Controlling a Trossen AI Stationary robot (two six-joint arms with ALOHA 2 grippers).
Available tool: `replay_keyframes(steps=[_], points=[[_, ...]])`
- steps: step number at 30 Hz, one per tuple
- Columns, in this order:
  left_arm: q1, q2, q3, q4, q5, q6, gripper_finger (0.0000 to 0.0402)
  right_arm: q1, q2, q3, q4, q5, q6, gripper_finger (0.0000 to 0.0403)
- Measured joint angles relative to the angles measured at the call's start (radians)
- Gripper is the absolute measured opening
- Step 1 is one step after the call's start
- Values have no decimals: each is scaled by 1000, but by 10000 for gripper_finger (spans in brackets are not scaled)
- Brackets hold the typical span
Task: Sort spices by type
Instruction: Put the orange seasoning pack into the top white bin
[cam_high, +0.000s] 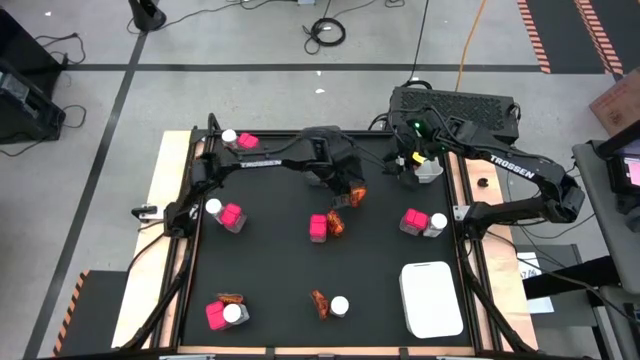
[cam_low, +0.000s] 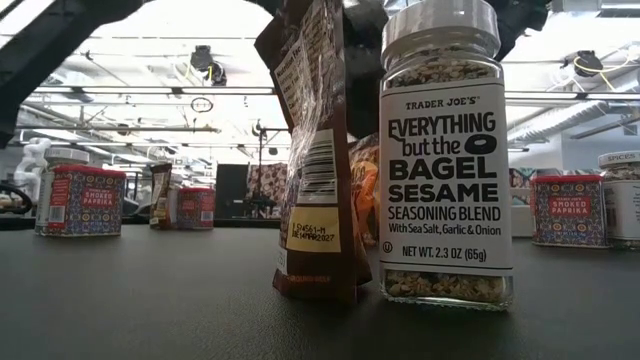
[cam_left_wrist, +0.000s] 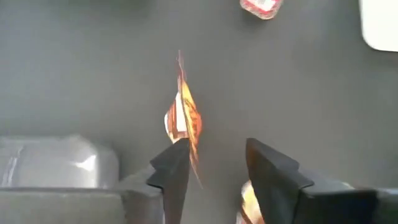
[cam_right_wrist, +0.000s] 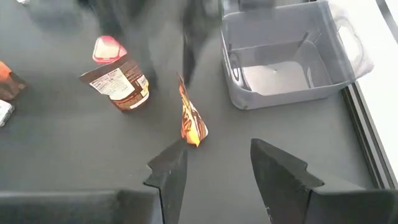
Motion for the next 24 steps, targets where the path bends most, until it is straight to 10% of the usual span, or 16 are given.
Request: replay_keyframes(steps=[11, 24], points=[[-4, -334, -80, -222, -83, -6, 183, 84, 17, 0, 71, -1, 43, 171], [-258, -1008, -858, 265, -409, -424, 183, 226, 211, 1, 182, 85, 8, 171]])
